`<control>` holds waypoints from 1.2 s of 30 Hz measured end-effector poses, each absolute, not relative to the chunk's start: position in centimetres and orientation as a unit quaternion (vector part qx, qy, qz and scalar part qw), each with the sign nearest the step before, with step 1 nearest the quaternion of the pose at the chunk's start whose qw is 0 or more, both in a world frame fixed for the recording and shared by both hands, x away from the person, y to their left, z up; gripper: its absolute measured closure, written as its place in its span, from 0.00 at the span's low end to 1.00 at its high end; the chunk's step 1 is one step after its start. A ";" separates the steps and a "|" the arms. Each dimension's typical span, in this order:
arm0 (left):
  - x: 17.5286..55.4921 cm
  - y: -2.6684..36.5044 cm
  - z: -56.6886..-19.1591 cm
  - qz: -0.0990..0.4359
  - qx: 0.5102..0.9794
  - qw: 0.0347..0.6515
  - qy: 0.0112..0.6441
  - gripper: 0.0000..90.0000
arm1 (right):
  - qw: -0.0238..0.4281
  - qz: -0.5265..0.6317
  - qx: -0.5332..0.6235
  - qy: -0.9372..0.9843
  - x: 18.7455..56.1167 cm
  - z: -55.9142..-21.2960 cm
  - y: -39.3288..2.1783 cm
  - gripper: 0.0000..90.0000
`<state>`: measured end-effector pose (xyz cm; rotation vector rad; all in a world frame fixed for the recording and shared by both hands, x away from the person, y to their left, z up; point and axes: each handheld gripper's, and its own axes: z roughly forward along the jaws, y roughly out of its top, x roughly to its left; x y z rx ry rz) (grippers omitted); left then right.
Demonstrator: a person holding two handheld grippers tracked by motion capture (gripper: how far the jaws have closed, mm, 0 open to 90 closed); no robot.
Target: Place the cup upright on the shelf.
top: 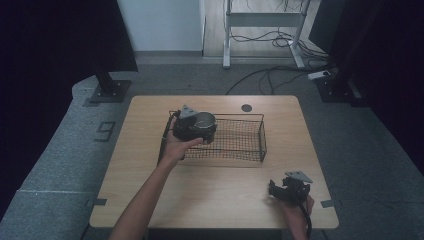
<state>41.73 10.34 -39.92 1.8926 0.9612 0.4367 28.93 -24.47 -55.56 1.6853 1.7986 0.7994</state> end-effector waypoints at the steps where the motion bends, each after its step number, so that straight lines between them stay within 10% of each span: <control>1: 42.0 10.3 -40.0 0.177 0.771 0.466 0.395 0.21 | 0.272 0.297 0.626 0.668 28.9 -55.6 -24.5 0.12; 36: 45.7 8.8 -43.1 0.154 0.778 0.443 0.418 0.21 | 0.273 0.297 0.626 0.667 28.9 -55.6 -24.5 0.13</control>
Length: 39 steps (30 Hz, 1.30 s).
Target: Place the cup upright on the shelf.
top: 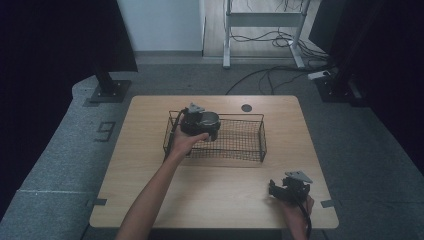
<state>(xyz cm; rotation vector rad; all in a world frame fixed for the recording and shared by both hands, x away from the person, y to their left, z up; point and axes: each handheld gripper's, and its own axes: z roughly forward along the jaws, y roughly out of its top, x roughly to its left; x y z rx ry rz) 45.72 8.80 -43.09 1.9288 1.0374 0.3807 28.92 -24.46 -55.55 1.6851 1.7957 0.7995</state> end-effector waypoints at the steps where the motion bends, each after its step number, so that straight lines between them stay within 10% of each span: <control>1: 45.8 8.8 -43.3 0.153 0.778 0.442 0.420 0.21 | 0.273 0.297 0.626 0.667 28.9 -55.6 -24.5 0.13; 39: 47.4 8.0 -48.4 0.124 0.799 0.382 0.448 0.21 | 0.273 0.297 0.626 0.668 28.9 -55.5 -24.5 0.13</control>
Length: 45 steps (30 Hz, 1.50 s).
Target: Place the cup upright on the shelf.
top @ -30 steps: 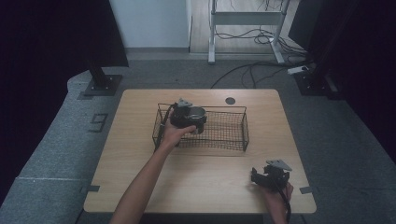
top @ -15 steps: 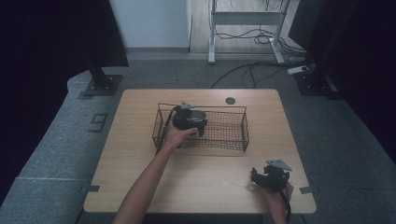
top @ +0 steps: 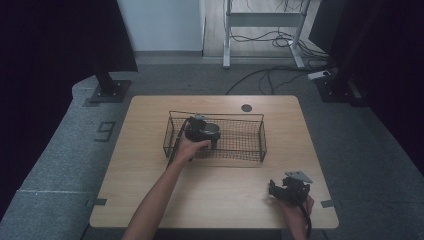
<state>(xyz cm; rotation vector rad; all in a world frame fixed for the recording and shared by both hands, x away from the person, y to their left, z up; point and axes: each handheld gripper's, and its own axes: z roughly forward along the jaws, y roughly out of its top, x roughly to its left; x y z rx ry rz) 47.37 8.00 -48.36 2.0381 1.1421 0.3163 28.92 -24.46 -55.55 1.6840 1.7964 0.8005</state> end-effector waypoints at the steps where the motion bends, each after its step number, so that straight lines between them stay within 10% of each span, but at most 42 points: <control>1: 47.4 8.0 -48.4 0.125 0.799 0.381 0.448 0.21 | 0.273 0.297 0.626 0.668 28.9 -55.5 -24.5 0.13; 45: 45.0 9.7 -45.3 0.131 0.797 0.377 0.453 0.07 | 0.273 0.298 0.625 0.668 28.9 -55.5 -24.5 0.14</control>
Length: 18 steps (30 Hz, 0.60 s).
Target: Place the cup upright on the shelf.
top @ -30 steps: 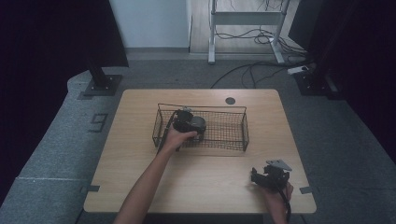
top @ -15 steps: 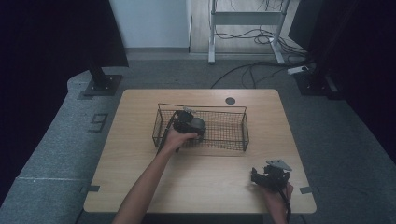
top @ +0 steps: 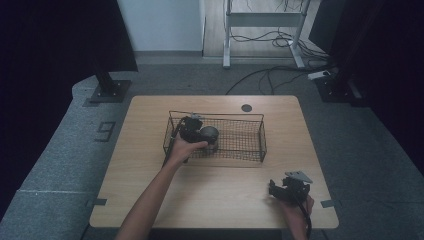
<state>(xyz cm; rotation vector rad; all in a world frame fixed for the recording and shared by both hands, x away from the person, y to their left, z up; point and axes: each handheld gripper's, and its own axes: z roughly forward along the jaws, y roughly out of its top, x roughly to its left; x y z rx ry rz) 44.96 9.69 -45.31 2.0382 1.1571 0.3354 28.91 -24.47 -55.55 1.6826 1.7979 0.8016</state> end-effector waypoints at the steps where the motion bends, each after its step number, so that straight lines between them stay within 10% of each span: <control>1: 44.6 10.0 -45.0 0.132 0.796 0.382 0.451 0.07 | 0.273 0.298 0.625 0.668 28.9 -55.5 -24.5 0.14; 18: 38.3 14.3 -43.6 0.134 0.791 0.441 0.403 0.12 | 0.272 0.297 0.626 0.667 28.9 -55.5 -24.4 0.14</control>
